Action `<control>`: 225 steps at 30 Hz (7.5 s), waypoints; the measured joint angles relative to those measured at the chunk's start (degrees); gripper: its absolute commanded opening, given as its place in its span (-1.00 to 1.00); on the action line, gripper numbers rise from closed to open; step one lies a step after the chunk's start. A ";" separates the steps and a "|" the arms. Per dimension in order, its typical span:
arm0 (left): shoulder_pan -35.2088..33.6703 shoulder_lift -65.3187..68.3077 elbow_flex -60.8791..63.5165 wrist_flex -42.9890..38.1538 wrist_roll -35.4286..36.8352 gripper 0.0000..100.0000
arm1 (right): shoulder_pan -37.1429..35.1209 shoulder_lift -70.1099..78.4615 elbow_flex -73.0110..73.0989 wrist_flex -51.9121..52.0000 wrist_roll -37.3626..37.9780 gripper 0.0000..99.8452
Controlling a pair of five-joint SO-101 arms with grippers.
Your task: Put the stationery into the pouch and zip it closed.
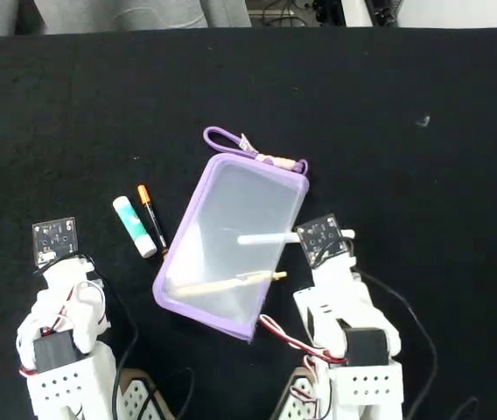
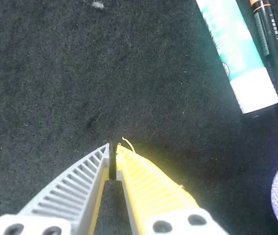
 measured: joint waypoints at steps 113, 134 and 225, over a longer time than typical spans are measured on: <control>-0.18 0.00 0.09 0.00 0.00 -0.94 | -4.92 125.19 -84.22 -27.08 -6.42 -0.98; -0.18 0.00 0.09 0.00 0.00 -0.94 | -4.48 93.36 -98.02 -11.08 -6.33 -0.98; -0.18 0.00 0.09 0.00 0.00 -0.94 | -11.87 65.49 -76.04 16.18 11.43 -0.98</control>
